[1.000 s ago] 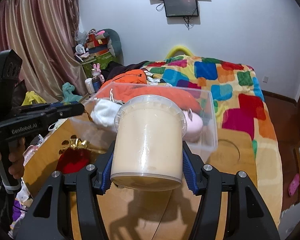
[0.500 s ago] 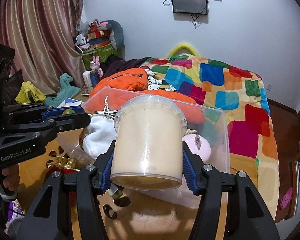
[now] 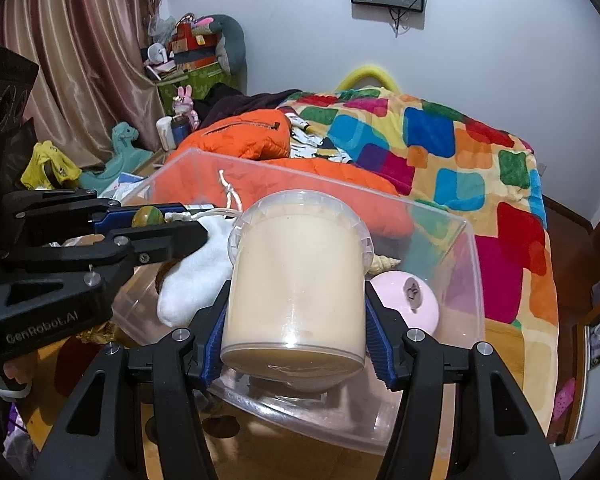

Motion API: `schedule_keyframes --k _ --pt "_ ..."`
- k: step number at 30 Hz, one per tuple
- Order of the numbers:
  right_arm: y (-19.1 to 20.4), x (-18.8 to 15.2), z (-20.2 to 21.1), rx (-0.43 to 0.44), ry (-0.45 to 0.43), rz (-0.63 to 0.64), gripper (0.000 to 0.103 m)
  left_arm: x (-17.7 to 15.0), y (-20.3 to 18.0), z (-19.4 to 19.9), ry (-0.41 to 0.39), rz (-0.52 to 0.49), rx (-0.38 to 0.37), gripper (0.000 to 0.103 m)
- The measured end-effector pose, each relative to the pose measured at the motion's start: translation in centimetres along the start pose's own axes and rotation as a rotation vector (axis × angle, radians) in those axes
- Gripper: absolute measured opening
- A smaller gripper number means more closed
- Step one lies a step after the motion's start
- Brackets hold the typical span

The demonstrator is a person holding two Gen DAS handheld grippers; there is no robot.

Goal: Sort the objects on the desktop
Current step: 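Lower the tub into the bin with the right gripper while the left drops the gourd in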

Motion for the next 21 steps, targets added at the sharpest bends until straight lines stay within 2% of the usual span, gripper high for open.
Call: schedule_keyframes --k 6,8,10,17,21 --pt "0.3 0.1 -0.7 -0.010 0.011 0.014 0.054 -1.0 0.1 -1.4 0.041 -0.027 0.031 0.020" --pt "0.5 0.2 -0.9 -0.029 0.010 0.020 0.054 -1.3 -0.2 -1.3 0.025 -0.047 0.066 0.019" --pt "0.6 0.3 -1.0 -0.057 0.006 0.034 0.054 -1.3 -0.2 -1.3 0.024 -0.045 0.069 0.018" --pt "0.5 0.3 -1.0 -0.058 0.003 0.028 0.057 -1.5 -0.1 -1.3 0.003 -0.051 0.076 0.019" --pt "1.4 0.2 -0.5 -0.117 -0.029 0.080 0.057 -1.5 -0.1 -1.3 -0.003 -0.053 0.076 0.019"
Point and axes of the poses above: each gripper's, at about its wrist camera, not at the fingertips, and z roughly against the way its jaws point, y to its left, x to its top, the point moved 1 cm from there along -z, roughly the way its jaws point, and after that the axes turned 4 degrees about x, right-handed, at the moved point
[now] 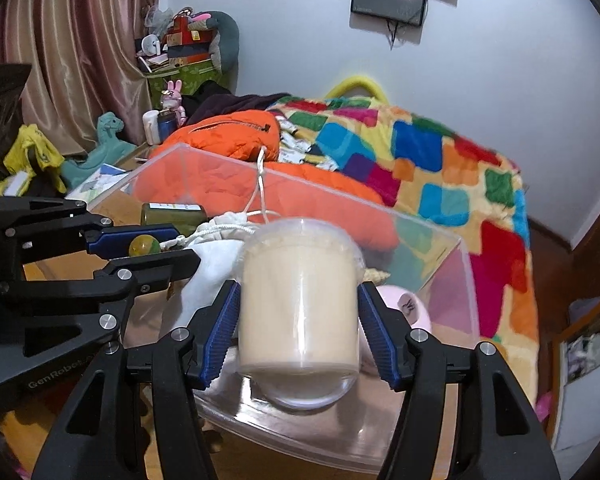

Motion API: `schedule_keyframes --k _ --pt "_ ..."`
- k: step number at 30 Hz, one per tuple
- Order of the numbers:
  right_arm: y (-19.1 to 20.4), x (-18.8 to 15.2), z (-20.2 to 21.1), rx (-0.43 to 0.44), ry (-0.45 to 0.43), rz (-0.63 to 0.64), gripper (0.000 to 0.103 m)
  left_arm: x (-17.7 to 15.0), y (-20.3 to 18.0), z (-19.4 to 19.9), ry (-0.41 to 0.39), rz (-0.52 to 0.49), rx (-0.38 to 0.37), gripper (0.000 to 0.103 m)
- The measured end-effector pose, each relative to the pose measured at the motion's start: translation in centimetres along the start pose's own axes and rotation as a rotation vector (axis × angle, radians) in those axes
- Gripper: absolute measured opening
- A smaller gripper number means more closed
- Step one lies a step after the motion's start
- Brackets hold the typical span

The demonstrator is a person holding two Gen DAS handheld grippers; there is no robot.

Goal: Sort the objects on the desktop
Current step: 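Lower the tub into the bin with the right gripper while the left drops the gourd in, then grasp the red pouch with the left gripper while the right grasps the small olive box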

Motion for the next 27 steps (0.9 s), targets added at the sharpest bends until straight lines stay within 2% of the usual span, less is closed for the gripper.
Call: schedule_keyframes --k 3,7,10,12,13,16,21,27 --pt "0.6 0.0 0.4 -0.032 -0.014 0.037 0.056 0.0 0.0 0.0 -0.002 -0.001 -0.003 0.019" --pt "0.5 0.1 0.6 -0.032 -0.014 0.031 0.056 0.0 0.0 0.1 -0.006 -0.004 -0.002 0.021" --pt "0.3 0.0 0.8 -0.026 -0.017 0.025 0.056 -0.1 -0.4 0.4 -0.021 -0.014 0.035 0.028" --pt "0.3 -0.2 1.1 -0.037 -0.023 0.033 0.056 -0.2 -0.1 0.8 -0.038 -0.005 0.117 0.058" --pt "0.3 -0.2 1.2 -0.043 -0.024 0.037 0.057 -0.2 0.2 1.0 -0.048 0.001 0.138 0.063" --pt "0.2 -0.4 2.1 -0.019 -0.036 0.024 0.062 -0.5 0.8 1.7 -0.063 0.025 0.083 0.065" --pt "0.8 -0.6 3.5 -0.034 -0.050 0.032 0.065 -0.9 0.8 3.1 -0.078 0.030 0.090 0.073" --pt "1.9 -0.8 5.0 -0.048 -0.060 0.047 0.067 -1.6 0.8 4.6 -0.092 0.026 0.086 0.077"
Point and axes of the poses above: each gripper's, at about its wrist camera, not at the fingertips, and z roughly against the way its jaws point, y to its left, x to its top, the point moved 1 cm from there along -z, roughly the way its jaws point, and after that the axes turned 4 degrees about x, right-handed, at the moved point
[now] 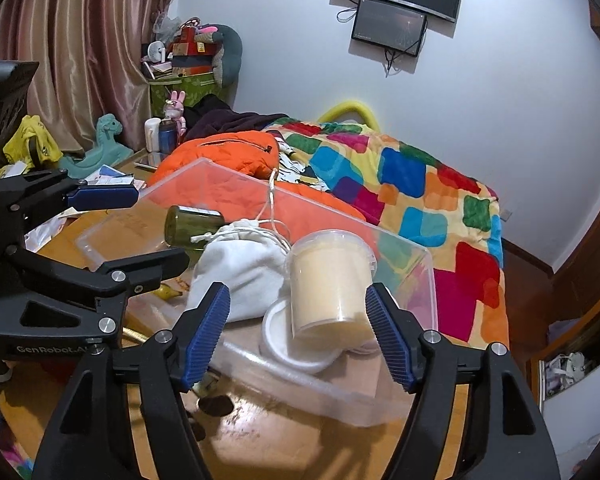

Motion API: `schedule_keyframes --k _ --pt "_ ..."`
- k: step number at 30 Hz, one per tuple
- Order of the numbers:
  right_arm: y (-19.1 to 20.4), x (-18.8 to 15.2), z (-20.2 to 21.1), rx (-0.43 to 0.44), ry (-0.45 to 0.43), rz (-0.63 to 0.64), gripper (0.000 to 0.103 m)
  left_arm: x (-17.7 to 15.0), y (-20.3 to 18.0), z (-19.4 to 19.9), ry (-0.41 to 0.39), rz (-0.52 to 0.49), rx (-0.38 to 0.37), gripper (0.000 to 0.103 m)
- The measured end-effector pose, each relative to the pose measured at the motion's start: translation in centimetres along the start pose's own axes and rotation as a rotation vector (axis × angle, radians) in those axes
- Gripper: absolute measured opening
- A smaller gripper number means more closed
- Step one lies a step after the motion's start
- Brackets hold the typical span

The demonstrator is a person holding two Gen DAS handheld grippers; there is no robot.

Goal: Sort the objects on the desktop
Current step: 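Grasp the red pouch with the left gripper while the right grasps the small olive box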

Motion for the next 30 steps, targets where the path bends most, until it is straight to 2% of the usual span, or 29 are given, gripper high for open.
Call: schedule_keyframes --k 14,19,23,30 --pt "0.6 -0.5 2.9 -0.010 -0.019 -0.068 0.070 -1.9 0.2 3.3 -0.049 -0.050 -0.004 0.090" --pt "1.4 -1.1 3.8 -0.015 -0.019 -0.087 0.070 -3.1 1.0 4.1 -0.054 -0.047 -0.021 0.090" --pt "2.3 -1.9 4.3 -0.016 -0.015 -0.089 0.070 -4.4 2.0 4.2 -0.036 -0.037 -0.046 0.091" --pt "4.3 -3.6 3.6 -0.011 0.029 -0.089 0.070 -7.2 2.5 3.3 0.043 -0.050 -0.094 0.091"
Point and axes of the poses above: each gripper's, at about its wrist camera, not at the fingertips, and z roughly against the way its jaws point, y to its left, x to its top, the point moved 1 cm from there along -z, roughly the way its jaws point, and after that the axes turned 4 degrees about x, right-handed, at the moved point
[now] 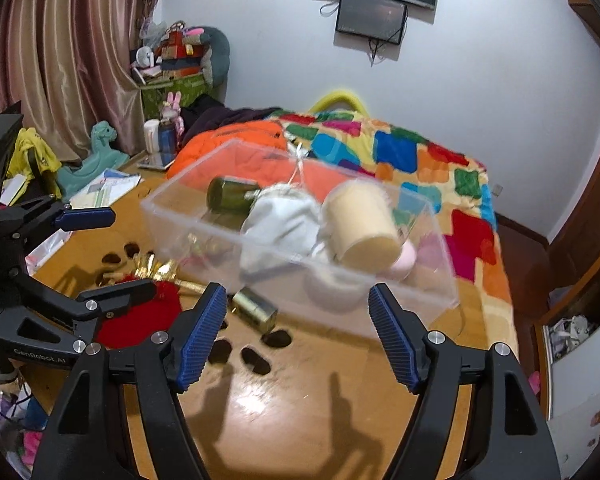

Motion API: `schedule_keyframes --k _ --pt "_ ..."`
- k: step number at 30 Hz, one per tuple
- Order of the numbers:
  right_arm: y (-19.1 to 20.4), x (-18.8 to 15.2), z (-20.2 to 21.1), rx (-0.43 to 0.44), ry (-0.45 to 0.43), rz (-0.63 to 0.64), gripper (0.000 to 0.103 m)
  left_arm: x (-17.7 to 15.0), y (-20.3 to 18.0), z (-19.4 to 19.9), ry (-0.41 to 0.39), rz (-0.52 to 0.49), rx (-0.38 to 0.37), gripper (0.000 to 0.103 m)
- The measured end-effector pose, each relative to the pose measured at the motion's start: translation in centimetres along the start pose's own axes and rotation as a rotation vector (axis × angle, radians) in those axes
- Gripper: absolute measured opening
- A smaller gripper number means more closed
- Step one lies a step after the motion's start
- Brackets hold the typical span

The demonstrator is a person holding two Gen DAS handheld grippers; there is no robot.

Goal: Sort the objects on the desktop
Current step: 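Grasp the red pouch with the left gripper while the right grasps the small olive box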

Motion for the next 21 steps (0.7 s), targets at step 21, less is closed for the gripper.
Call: schedule_keyframes --k 21 --pt "0.9 -1.5 -7.4 0.041 0.198 -0.197 0.053 -0.8 1.4 -4.2 0.208 0.076 -0.098 0.089"
Point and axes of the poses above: each gripper's, at about its wrist camera, not at the fingertips, and z roughly against the way its jaws point, y to its left, x to its top, the point moved 1 cm from there along -z, roughly the way its jaws point, and after that the axes turned 4 degrees about x, right-handed, at the moved point
